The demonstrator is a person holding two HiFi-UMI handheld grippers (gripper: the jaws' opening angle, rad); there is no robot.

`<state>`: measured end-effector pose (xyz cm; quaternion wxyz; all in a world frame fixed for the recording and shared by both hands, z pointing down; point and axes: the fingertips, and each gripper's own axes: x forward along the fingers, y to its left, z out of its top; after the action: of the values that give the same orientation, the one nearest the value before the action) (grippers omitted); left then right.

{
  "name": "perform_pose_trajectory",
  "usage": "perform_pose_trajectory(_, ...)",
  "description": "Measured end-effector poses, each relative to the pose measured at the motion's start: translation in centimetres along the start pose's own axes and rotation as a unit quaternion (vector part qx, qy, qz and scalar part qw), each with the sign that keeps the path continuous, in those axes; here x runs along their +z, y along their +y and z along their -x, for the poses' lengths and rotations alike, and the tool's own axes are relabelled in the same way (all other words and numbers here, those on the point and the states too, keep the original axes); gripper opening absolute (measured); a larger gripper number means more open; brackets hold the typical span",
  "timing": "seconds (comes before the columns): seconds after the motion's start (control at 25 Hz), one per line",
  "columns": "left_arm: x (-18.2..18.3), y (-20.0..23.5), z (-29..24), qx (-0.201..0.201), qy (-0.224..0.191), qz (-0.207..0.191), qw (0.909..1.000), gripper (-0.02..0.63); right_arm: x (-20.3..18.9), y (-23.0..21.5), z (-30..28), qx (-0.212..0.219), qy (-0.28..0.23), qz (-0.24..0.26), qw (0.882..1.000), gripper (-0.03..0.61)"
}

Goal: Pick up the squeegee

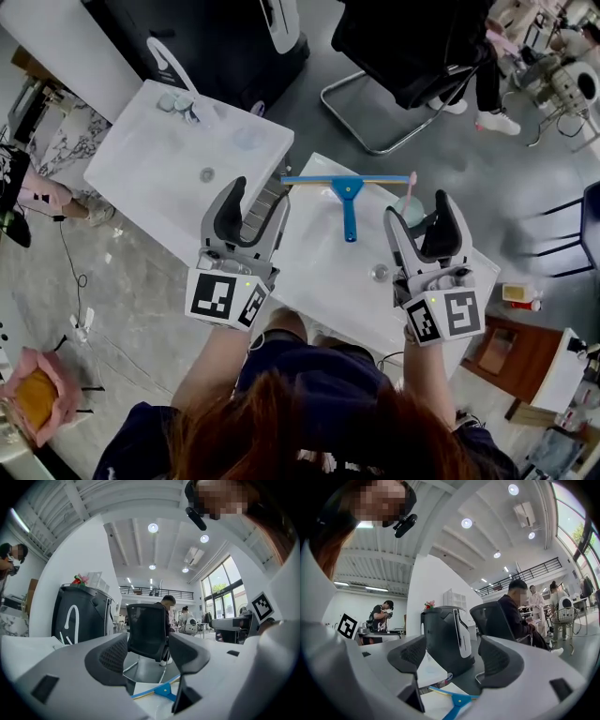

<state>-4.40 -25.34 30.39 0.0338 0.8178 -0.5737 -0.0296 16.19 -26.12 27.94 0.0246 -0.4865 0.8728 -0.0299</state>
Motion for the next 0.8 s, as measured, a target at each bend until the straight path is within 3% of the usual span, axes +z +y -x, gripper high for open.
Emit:
perform_pose_trajectory(0.52, -1.4, 3.0, -9.1, -0.116, 0.005, 0.016, 0.9932, 0.265, -5.6, -0.3, -7.9, -0.075, 0.060, -0.005, 0.995, 0.368)
perform_pose_trajectory(0.8, -3.3, 4.0, -10.6, -0.122, 0.020, 0.030, 0.9919, 0.265, -10.3, -0.7, -9.0, -0.089, 0.120, -0.021, 0.989, 0.368)
